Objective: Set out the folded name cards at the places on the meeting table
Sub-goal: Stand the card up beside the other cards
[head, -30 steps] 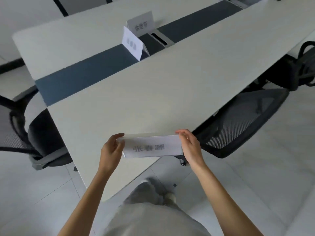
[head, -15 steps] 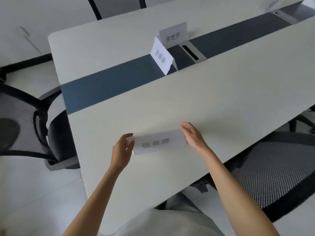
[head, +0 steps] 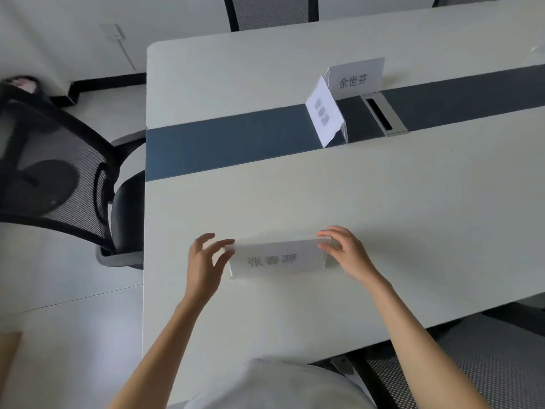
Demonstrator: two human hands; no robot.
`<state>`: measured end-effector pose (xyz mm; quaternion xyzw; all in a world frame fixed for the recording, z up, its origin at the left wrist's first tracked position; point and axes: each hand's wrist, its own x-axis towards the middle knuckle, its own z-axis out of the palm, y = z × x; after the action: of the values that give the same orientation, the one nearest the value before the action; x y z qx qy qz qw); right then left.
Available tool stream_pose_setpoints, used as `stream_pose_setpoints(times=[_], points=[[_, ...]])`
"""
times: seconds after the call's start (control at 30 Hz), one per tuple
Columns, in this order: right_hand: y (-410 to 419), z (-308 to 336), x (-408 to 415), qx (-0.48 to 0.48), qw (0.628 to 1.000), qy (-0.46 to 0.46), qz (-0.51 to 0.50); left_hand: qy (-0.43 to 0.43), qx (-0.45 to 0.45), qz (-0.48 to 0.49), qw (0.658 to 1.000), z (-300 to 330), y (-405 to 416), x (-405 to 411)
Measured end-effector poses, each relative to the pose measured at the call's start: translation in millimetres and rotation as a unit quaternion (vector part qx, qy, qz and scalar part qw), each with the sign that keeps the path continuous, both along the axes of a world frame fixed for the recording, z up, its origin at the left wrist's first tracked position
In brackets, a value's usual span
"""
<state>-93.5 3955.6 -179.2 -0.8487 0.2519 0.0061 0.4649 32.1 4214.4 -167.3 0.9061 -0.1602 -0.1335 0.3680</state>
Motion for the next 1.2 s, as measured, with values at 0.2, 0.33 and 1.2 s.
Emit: stream_pose_setpoints(times=[0.2,0.33,1.2], points=[[-35.6,35.1,-4.6,0.104,0.991,-0.077,-0.038,0.001,-0.083,-0.043,0.996,55.0,-38.2,11.0],[-91.0,67.1,-11.2,0.069,0.980,-0.158,-0.098,0.009,-0.141,-0.106,0.984,84.5,-102.8,26.0],[-186.1,-65.2,-36.3,0.081,0.903,-0.082,-0.414,0.267,-0.133,-0.019,0.954,-18.8,-289.2,-37.2]])
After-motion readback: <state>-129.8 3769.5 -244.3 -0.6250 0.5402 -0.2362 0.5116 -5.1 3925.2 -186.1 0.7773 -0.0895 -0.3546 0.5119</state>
